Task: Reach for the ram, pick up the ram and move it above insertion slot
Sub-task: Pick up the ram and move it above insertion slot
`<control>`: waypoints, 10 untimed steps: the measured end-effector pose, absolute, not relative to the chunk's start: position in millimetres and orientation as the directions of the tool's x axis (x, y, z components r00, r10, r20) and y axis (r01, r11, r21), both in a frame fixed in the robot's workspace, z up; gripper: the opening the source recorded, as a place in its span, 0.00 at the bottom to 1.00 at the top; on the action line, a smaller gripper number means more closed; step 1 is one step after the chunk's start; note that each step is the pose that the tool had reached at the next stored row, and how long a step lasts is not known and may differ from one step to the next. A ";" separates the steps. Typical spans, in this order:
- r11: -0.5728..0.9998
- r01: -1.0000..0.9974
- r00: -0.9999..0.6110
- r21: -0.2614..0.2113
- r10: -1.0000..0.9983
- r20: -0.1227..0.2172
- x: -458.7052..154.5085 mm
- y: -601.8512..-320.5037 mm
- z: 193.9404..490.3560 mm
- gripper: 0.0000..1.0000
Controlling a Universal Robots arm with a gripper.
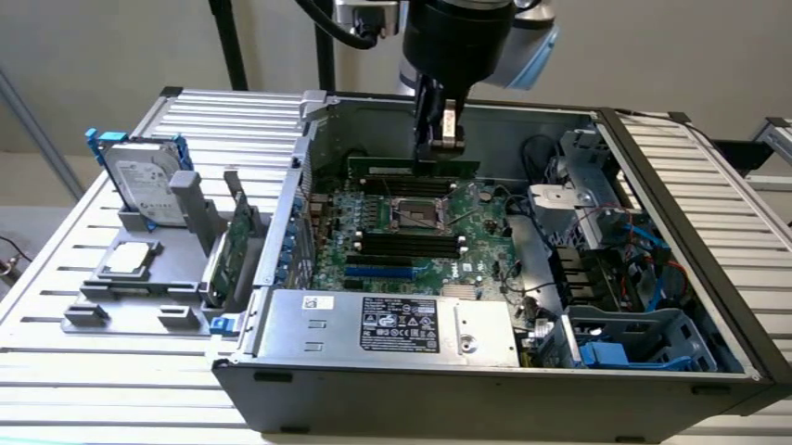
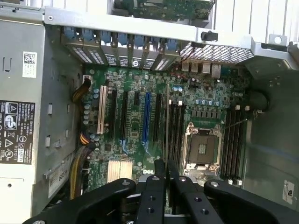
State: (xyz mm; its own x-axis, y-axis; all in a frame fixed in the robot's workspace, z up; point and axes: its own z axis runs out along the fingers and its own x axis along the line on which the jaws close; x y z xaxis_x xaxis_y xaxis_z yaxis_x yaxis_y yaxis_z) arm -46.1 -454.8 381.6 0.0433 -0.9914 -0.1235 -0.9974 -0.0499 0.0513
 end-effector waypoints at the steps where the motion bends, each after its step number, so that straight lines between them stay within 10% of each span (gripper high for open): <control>1: -0.044 -0.998 0.037 0.051 -0.992 -0.123 -45.3 -454.4 380.4 0.13; 10: -0.004 -0.998 -0.004 0.062 -0.992 -0.123 -41.8 -447.2 369.4 0.13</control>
